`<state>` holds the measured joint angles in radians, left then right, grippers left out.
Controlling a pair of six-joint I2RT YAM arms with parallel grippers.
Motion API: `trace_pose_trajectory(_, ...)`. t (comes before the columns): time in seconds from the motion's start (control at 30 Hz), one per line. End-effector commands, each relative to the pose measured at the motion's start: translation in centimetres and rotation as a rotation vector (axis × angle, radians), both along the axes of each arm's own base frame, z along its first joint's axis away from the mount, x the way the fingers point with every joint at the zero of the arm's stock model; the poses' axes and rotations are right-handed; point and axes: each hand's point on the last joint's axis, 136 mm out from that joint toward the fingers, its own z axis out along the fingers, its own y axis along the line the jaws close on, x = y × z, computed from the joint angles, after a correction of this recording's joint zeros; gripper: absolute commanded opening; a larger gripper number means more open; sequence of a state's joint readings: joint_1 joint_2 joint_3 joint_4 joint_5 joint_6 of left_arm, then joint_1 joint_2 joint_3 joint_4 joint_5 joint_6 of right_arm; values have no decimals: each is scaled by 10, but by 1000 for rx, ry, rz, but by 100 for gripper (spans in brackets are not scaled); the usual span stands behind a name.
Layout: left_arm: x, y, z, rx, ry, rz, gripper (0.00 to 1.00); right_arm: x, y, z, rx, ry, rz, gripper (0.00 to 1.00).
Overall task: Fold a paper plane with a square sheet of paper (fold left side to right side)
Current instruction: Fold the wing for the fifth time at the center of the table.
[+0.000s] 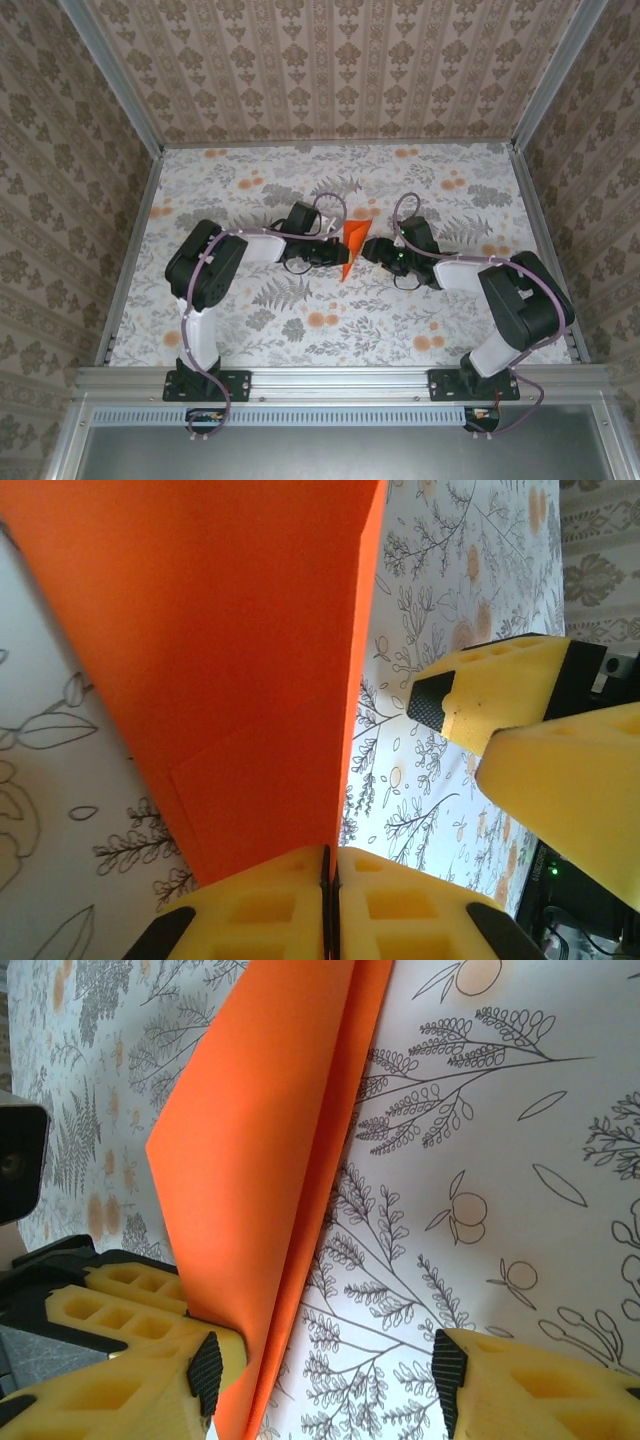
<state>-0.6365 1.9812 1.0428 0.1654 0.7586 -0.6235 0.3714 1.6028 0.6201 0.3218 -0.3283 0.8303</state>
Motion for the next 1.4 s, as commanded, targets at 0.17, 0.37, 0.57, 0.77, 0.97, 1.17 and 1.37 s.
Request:
trace_pose_trajectory(0.17,0,3,-2,-52,46,18,11,19,10,-1,43,-5,-37,55)
trace_pose_trajectory(0.37,2,6,-4,-60,57,35,11,31,13,-2,41,-4,-53,52)
trace_pose_trajectory(0.57,2,7,-5,-64,64,37,11,43,19,-3,44,-2,-53,52)
trace_pose_trajectory(0.77,2,9,-7,-62,72,41,11,52,23,-10,37,27,-62,49)
trace_pose_trajectory(0.97,2,9,-7,-64,76,43,11,55,24,-19,17,62,-69,46)
trace_pose_trajectory(1.17,2,9,-9,-62,83,43,12,55,26,-28,-10,105,-69,46)
trace_pose_trajectory(1.37,3,9,-8,-64,81,49,15,46,20,-42,-51,163,-80,44)
